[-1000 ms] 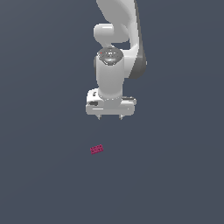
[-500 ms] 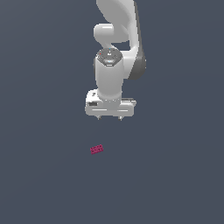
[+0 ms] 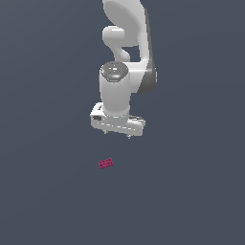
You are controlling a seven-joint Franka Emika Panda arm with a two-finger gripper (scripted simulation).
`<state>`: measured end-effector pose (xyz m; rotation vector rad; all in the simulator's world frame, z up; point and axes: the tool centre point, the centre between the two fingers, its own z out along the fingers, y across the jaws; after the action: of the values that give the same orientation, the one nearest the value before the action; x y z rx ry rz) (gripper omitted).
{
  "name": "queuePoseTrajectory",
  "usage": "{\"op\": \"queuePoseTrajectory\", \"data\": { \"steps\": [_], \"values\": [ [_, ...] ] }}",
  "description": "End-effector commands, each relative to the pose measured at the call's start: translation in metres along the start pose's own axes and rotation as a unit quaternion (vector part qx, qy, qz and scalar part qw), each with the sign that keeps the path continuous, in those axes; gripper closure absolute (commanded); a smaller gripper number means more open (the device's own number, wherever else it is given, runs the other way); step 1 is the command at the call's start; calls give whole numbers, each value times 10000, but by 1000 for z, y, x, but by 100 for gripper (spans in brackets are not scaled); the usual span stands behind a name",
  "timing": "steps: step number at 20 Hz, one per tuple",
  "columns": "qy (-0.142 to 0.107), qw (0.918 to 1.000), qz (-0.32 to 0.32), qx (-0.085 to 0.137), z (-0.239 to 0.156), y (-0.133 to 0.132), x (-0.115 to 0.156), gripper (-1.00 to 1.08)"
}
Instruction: Pick up the object and move it to a goal position.
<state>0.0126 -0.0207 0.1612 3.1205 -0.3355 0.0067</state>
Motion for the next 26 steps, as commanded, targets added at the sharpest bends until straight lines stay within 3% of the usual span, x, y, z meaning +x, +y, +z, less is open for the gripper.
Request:
{"op": "queuePoseTrajectory", "data": {
  "steps": [1, 7, 13, 18, 26],
  "values": [
    [-10, 9994, 344, 12, 6, 3, 6, -92],
    [-31, 9916, 1295, 35, 23, 11, 23, -92],
    [-46, 9748, 2231, 42, 41, 19, 39, -92],
    [-51, 9544, 2986, 38, 57, 26, 51, -92],
    [-44, 9138, 4061, 20, 81, 37, 68, -92]
  ]
}}
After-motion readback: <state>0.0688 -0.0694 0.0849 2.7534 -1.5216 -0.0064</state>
